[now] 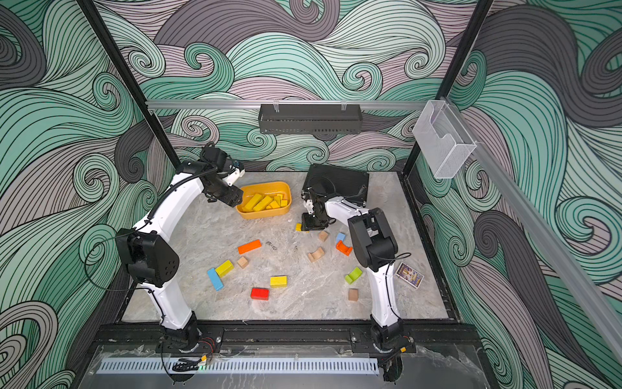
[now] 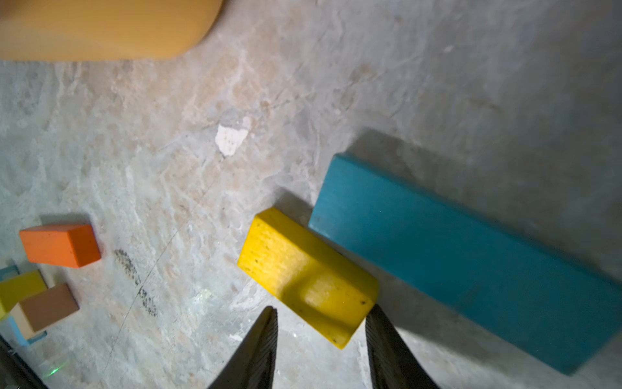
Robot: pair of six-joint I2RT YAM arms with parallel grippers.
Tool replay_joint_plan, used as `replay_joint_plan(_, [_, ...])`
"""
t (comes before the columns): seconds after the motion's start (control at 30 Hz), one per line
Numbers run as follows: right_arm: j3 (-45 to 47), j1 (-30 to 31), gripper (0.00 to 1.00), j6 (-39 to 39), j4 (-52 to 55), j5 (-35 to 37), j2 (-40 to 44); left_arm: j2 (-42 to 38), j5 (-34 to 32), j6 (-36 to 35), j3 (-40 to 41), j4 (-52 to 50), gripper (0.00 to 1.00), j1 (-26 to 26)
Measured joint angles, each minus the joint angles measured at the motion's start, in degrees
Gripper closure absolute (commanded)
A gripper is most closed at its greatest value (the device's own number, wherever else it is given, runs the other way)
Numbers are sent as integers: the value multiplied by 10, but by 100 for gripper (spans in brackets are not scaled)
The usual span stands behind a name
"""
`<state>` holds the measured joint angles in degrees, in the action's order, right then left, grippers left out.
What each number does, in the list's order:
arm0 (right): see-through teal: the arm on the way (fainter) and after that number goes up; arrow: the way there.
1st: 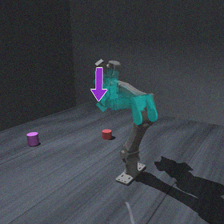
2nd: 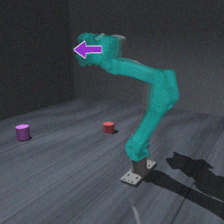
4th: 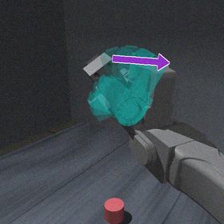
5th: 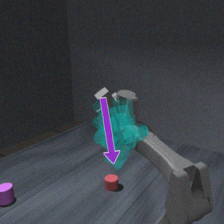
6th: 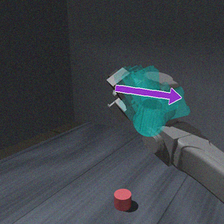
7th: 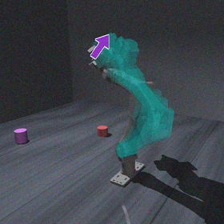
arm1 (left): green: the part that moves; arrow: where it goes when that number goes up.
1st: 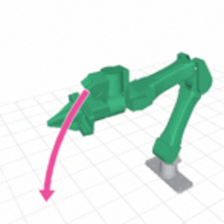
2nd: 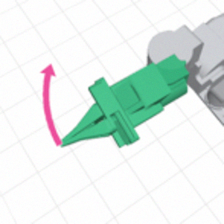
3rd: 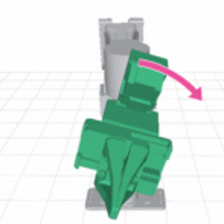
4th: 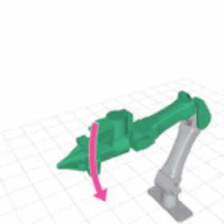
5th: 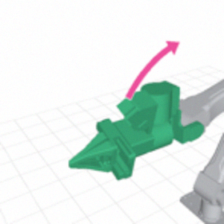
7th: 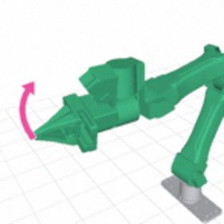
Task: Pick out the yellow building blocks
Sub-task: Place the building block in the storage box, then pick up the building block from the center of the board.
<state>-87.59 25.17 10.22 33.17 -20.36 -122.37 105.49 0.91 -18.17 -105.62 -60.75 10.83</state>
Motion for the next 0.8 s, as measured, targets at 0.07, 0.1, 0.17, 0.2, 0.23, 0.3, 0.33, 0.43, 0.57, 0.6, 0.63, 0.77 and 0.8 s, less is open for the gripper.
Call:
replay_joint_plan(0.07, [10, 5, 55, -11, 1, -19, 6, -1, 2, 1, 2, 0, 25, -3])
replay_joint_plan(0.1, [16, 9, 54, -17, 4, -26, 10, -2, 2, 2, 3, 0, 25, -3])
replay_joint_plan(0.17, [30, 19, 53, -26, 7, -25, 20, -5, 4, 2, 8, 1, 25, -5])
replay_joint_plan(0.2, [38, 23, 52, -28, 8, -21, 27, -7, 4, 3, 9, 1, 25, -5])
replay_joint_plan(0.23, [45, 27, 52, -31, 11, -15, 34, -9, 4, 3, 9, 0, 25, -5])
replay_joint_plan(0.3, [49, 34, 51, -36, 17, 3, 49, -14, 5, 4, 9, 0, 25, -6])
replay_joint_plan(0.33, [49, 35, 50, -39, 17, 14, 55, -17, 5, 5, 10, 0, 25, -6])
replay_joint_plan(0.43, [25, 33, 50, -49, 28, 52, 61, -32, 7, 7, 21, 1, 24, -6])
replay_joint_plan(0.57, [-20, 31, 49, -66, 39, 83, 54, -58, 7, 10, 42, 2, 10, -7])
replay_joint_plan(0.6, [-31, 31, 49, -70, 40, 89, 50, -66, 7, 10, 50, 4, 9, -7])
replay_joint_plan(0.63, [-40, 31, 48, -75, 40, 93, 45, -78, 8, 10, 60, 7, 8, -8])
replay_joint_plan(0.77, [-65, 31, 48, -94, 42, 104, 24, -126, 9, 10, 96, 21, 7, -13])
replay_joint_plan(0.8, [-70, 32, 48, -99, 44, 105, 17, -139, 10, 10, 103, 26, 7, -14])
